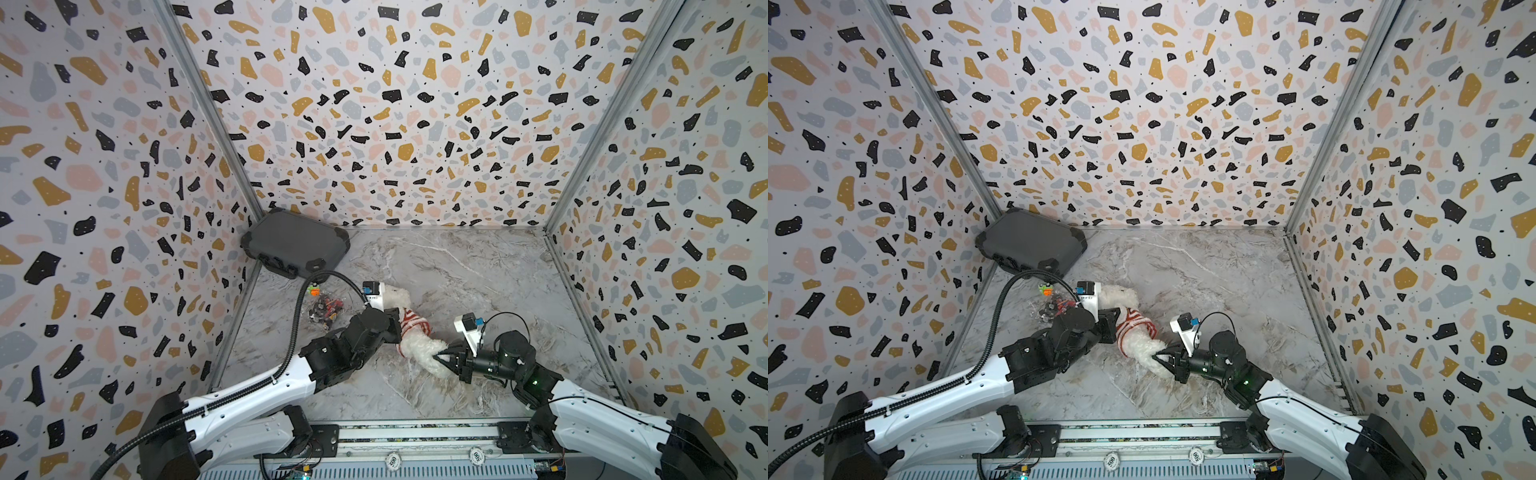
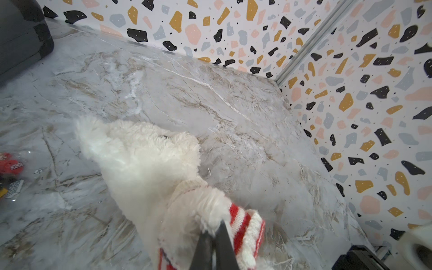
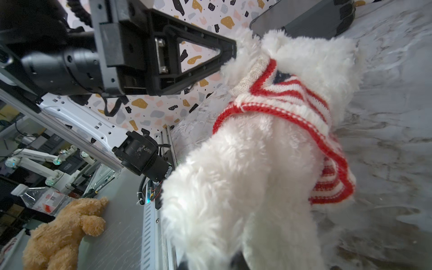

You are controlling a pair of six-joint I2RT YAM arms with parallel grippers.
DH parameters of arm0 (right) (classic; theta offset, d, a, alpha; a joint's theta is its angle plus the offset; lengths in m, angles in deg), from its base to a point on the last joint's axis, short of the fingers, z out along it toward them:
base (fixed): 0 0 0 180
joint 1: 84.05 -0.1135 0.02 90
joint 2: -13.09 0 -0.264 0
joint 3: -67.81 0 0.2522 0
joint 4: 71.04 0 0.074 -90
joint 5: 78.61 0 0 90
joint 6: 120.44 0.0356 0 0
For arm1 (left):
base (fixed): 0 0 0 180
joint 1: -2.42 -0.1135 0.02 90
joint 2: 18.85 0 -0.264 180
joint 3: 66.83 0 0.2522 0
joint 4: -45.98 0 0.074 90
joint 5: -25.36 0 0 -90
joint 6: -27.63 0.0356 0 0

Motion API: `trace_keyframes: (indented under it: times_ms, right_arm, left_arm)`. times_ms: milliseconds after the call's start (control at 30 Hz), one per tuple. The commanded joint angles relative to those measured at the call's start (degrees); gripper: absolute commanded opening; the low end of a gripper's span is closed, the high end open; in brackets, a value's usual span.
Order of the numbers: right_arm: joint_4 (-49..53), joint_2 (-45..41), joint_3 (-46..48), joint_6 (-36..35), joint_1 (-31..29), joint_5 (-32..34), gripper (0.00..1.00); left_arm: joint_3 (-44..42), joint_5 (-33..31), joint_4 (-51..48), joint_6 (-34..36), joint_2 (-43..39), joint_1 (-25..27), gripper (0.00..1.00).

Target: Dress the teddy bear

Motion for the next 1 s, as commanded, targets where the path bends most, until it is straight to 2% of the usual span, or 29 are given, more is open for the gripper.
trace_keyframes:
  times_ms: [0, 100, 233, 333, 467, 633, 733, 967]
  right_arm:
    - [-4.8, -0.1, 1.3, 4.3, 2.3, -1.3, 0.10]
    - [-4.5, -1.3, 2.7, 5.9, 6.6, -3.0, 0.09]
    - [-3.8, -1.3, 4.3, 6.4, 11.5, -5.7, 0.09]
    - [-3.8, -0.5, 4.6, 5.9, 12.8, -6.7, 0.12]
    - [2.5, -1.5, 2.3, 1.0, 12.8, -5.3, 0.27]
    - [16.2, -7.5, -3.1, -8.2, 10.9, 1.9, 0.49]
    - [20.2, -8.7, -5.2, -11.4, 10.7, 3.2, 0.57]
    - [19.5, -7.9, -5.4, -11.4, 10.2, 3.1, 0.60]
  left_arm:
    - [5.5, -5.7, -4.9, 2.3, 3.5, 2.9, 0.00]
    - [8.7, -8.5, -7.5, 2.6, 6.8, 4.1, 0.00]
    - [11.5, -8.8, -6.5, 3.3, 10.3, 4.4, 0.00]
    - [14.2, -9.1, -6.1, 4.5, 13.4, 4.6, 0.00]
    - [15.6, -9.2, -6.0, 5.4, 15.8, 4.7, 0.00]
    - [14.1, -9.6, -8.3, 5.9, 13.2, 4.8, 0.00]
    - [13.1, -10.4, -12.3, 5.9, 10.7, 4.7, 0.00]
    - [15.2, -12.5, -24.4, 7.1, 5.6, 4.8, 0.00]
